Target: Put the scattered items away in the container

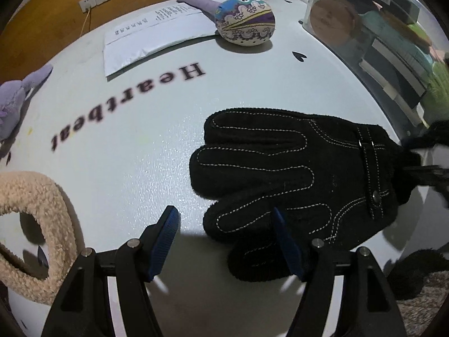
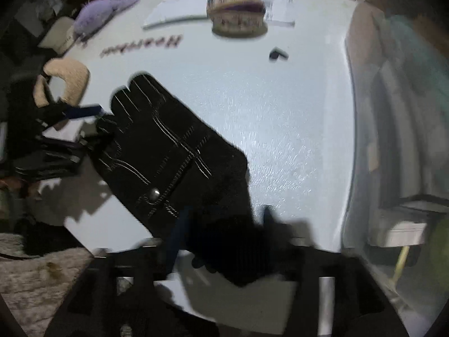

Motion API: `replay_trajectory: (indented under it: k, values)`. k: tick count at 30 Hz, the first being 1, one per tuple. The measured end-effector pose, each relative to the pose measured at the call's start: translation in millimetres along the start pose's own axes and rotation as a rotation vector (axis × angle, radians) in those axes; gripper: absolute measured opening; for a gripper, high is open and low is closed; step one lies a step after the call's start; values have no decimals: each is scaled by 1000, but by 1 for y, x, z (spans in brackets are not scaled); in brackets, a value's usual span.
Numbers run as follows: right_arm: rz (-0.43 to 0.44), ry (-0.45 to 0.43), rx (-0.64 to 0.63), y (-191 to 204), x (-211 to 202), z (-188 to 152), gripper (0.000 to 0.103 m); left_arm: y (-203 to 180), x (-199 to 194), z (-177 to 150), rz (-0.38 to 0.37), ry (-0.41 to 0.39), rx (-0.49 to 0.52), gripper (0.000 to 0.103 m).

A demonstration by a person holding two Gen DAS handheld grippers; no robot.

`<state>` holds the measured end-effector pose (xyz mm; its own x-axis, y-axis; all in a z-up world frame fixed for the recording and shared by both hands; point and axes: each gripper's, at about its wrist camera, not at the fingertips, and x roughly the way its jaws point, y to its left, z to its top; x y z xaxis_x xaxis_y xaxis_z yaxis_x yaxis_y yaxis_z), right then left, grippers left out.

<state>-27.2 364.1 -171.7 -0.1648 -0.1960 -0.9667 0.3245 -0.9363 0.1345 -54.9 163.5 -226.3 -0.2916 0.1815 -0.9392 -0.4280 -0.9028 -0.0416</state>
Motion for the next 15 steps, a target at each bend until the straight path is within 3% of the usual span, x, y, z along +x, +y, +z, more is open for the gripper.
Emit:
replay_trajectory:
  k: [6,9,12,15]
  values:
    - [88,-98,-5,3,-18,25,65,-1,-1,-3,45,-15,-28,75]
    - [87,-76,-28,12,0,40,65,-2,-3,-6,63,-26,-32,76]
    - [66,-17,-31,11,30,38,65,-4,-5,-9,78,-34,-37,76]
    - [98,44,-2,7,48,30,65,-7,-6,-10,92,-39,-48,76]
